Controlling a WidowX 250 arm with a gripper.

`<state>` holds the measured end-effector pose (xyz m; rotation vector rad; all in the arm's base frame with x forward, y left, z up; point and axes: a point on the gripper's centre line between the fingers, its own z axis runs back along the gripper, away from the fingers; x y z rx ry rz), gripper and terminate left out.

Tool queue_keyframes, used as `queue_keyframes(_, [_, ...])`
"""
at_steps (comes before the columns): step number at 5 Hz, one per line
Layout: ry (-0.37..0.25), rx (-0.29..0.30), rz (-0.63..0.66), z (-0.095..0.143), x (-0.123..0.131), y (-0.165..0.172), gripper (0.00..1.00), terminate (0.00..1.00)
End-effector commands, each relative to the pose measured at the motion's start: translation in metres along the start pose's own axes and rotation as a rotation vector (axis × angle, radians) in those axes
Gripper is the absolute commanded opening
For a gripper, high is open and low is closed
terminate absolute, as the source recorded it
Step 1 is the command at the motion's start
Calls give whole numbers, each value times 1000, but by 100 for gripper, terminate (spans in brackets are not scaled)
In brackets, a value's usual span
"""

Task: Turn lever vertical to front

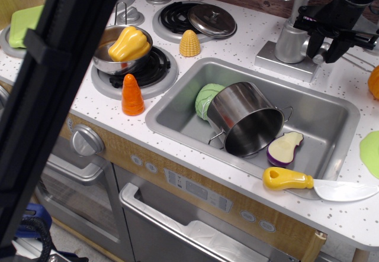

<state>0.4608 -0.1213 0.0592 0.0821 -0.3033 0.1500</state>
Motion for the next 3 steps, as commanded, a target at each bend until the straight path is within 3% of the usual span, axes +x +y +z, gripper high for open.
queue_keyframes(1, [-27, -125, -13, -2, 4, -17, 0, 0])
queue_keyframes(2, [-26, -119, -24, -2, 5, -16, 0, 0])
queue_keyframes(3, [-31, -109, -38, 2, 6, -14, 0, 100])
